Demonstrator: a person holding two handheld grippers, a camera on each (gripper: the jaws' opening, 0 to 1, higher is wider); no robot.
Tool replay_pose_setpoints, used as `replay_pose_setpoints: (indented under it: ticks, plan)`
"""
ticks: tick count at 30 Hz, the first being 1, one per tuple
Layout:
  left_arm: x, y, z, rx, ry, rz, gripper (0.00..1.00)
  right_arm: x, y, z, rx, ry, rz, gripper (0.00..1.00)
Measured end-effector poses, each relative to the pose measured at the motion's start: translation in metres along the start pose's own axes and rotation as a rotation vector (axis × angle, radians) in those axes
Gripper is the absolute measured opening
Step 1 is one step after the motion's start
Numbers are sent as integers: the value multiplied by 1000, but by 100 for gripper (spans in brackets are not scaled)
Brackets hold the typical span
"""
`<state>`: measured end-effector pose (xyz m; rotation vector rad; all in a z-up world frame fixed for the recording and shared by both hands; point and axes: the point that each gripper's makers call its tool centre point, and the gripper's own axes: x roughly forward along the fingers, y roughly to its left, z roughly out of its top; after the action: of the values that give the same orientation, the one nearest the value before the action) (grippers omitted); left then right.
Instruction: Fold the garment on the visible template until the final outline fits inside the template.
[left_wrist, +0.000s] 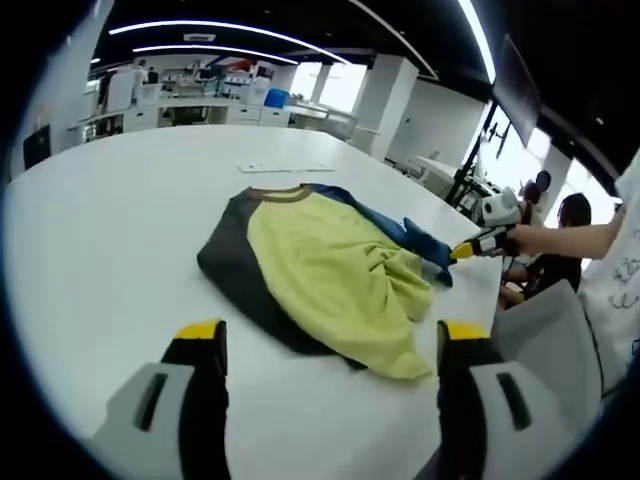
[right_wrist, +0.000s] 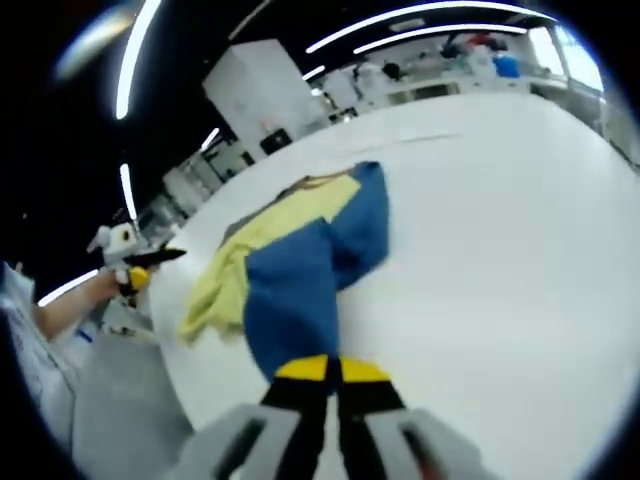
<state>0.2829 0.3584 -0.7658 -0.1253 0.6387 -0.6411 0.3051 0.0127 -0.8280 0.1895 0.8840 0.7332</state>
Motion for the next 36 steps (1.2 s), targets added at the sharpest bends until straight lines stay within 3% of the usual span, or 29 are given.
replay_pose_setpoints:
  ticks: [10, 21, 36]
  plan:
    - [1, 3, 2, 0, -6, 7, 83, -47, -50, -3, -20, 36, -118, 0]
    - [3, 8, -1, -19, -4, 23, 82, -79, -99, 4, -39, 73, -257, 0]
    - [7, 15, -7, -52, 14, 46, 82, -98, -180, 45, -60, 97, -401, 0]
